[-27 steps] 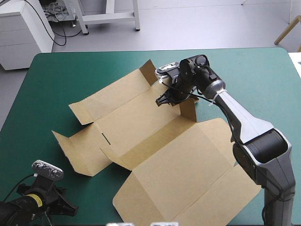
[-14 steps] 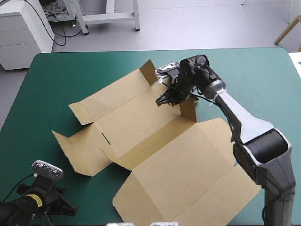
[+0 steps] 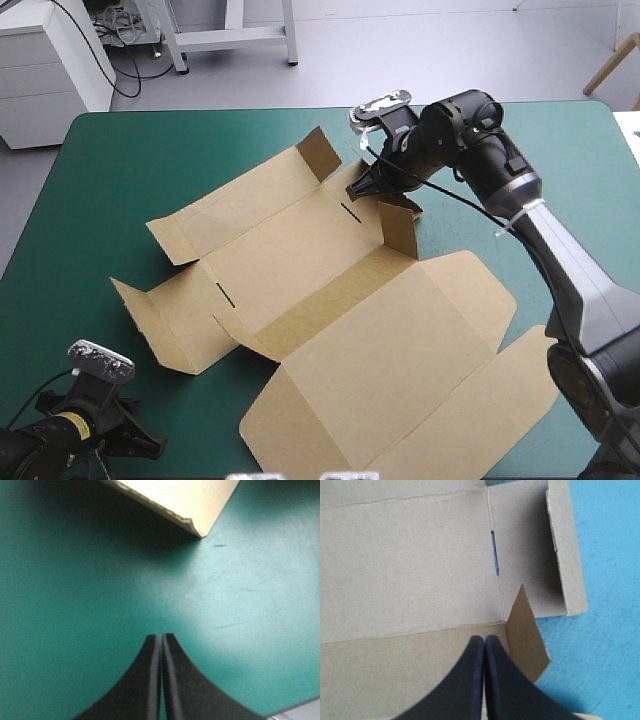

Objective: Fold the box

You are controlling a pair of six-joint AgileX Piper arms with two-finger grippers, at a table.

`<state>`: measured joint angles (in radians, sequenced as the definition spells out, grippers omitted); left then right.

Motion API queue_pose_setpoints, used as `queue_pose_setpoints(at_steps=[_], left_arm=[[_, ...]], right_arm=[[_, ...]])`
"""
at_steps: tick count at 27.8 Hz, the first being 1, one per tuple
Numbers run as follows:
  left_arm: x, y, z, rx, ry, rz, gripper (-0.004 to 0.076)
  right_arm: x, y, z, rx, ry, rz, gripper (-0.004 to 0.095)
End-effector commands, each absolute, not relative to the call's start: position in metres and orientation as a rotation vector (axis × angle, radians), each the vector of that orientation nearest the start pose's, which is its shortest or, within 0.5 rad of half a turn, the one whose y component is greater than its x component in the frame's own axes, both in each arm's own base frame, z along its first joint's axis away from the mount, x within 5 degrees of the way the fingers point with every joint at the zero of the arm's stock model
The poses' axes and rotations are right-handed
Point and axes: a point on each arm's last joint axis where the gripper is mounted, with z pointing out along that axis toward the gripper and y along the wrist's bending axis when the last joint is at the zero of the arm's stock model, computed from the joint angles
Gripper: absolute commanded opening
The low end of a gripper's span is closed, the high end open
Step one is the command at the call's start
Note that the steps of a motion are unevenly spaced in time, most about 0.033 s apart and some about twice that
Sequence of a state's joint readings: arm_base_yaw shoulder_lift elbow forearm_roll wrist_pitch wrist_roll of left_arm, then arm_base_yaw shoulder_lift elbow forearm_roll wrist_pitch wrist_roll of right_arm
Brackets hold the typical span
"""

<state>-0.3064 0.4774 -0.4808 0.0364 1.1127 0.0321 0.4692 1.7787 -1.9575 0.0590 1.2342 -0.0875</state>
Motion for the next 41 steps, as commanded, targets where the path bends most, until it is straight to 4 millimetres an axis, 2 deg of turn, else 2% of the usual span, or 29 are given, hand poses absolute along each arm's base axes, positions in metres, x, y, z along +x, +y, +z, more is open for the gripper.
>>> queue_pose_setpoints(at_steps=[1,3,6,10,16,27,29,31,33,38,39,40,41], left_arm=[[0.064,-0.018,0.262,0.431,2.501,-0.069,-0.0010],[0.064,-0.018,0.262,0.431,2.501,-0.069,-0.0010],[0.064,-0.018,0.262,0.431,2.501,-0.069,-0.0010],[0.064,-0.018,0.262,0.431,2.501,-0.069,-0.0010],[0.064,-0.018,0.262,0.431,2.501,-0.069,-0.0010],[0.064,-0.018,0.262,0.397,2.509,-0.080,-0.0010],[0.064,-0.018,0.262,0.397,2.509,-0.080,-0.0010],[0.064,-0.018,0.262,0.397,2.509,-0.080,-0.0010],[0.064,-0.018,0.262,0.397,2.509,-0.080,-0.0010],[0.064,-0.018,0.262,0.397,2.509,-0.080,-0.0010],[0.064,-0.018,0.262,0.397,2.509,-0.080,-0.0010],[0.064,-0.018,0.262,0.397,2.509,-0.080,-0.0010],[0.064,-0.018,0.262,0.397,2.508,-0.080,-0.0010]], right_arm=[[0.313,0.160,0.449,-0.658,2.308,0.221,-0.0020],[0.304,0.153,0.450,-0.661,2.310,0.175,-0.0019],[0.290,0.138,0.440,-0.665,2.350,0.111,-0.0020],[0.269,0.115,0.436,-0.633,2.382,0.099,-0.0020],[0.257,0.084,0.426,-0.579,2.428,0.120,-0.0020],[0.257,0.082,0.423,-0.645,2.417,0.134,-0.0017],[0.257,0.082,0.423,-0.641,2.415,0.135,0.0019],[0.256,0.083,0.423,-0.647,2.416,0.137,0.0073],[0.256,0.083,0.423,-0.647,2.416,0.137,0.0174],[0.256,0.083,0.423,-0.647,2.416,0.132,0.0515],[0.256,0.083,0.423,-0.649,2.415,0.134,0.0657],[0.257,0.083,0.423,-0.645,2.411,0.137,0.0733],[0.257,0.084,0.424,-0.643,2.404,0.137,0.0742]])
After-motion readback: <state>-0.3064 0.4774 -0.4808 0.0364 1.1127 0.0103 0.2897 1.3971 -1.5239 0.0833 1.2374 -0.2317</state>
